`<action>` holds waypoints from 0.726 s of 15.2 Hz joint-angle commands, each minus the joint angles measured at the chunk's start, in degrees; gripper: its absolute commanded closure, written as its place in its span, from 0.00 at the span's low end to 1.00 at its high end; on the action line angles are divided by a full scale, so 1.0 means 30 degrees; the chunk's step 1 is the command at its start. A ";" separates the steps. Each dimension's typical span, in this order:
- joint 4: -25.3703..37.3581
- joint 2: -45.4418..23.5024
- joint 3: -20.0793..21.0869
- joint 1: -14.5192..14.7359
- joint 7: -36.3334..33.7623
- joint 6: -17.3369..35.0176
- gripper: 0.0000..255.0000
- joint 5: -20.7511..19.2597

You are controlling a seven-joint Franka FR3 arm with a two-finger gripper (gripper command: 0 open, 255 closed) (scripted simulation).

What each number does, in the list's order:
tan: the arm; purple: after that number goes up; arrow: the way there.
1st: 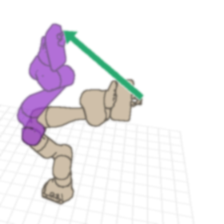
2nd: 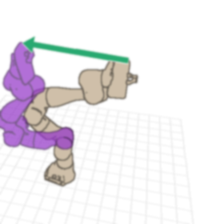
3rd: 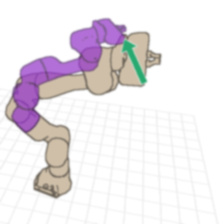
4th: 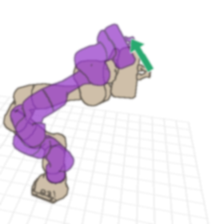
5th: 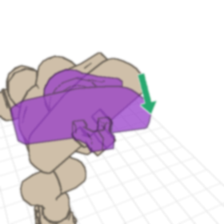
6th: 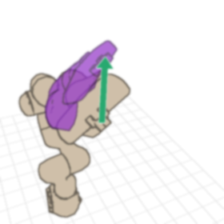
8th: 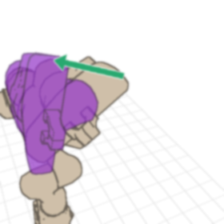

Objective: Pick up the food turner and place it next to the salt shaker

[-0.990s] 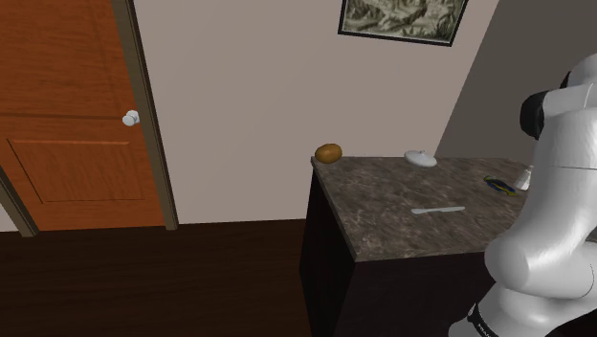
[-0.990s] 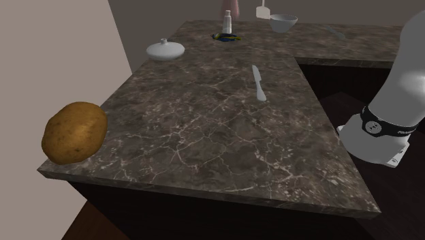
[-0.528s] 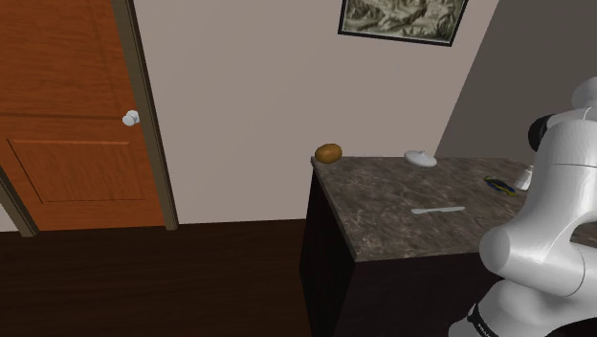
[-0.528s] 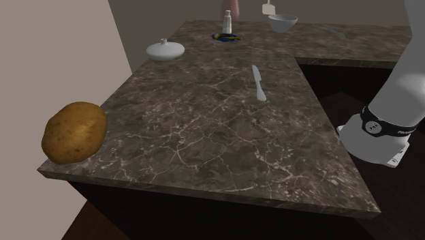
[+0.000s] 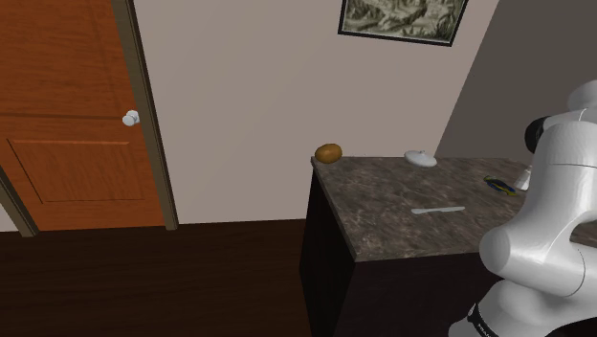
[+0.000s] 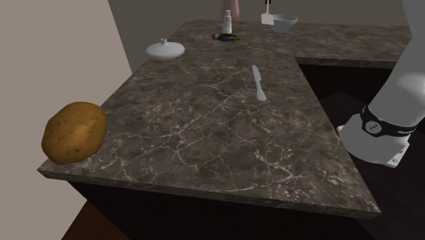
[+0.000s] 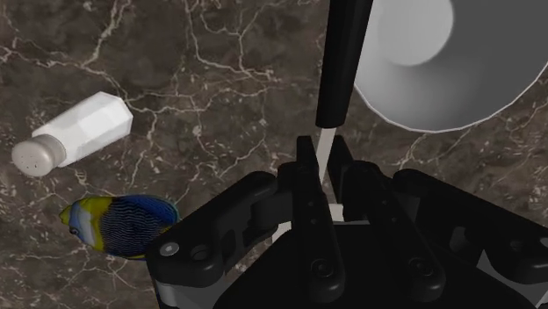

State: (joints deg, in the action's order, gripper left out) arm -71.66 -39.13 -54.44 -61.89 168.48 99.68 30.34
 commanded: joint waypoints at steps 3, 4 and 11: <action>-0.1034 -0.0096 0.0060 0.0338 0.0156 0.0985 1.00 0.0131; -0.1259 -0.0135 0.0084 0.0395 0.0201 0.1213 1.00 0.0174; -0.2625 -0.0512 0.0334 0.0656 0.0521 0.2727 1.00 0.0558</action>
State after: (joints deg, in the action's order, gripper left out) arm -79.17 -40.35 -53.63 -59.82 169.85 107.25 31.76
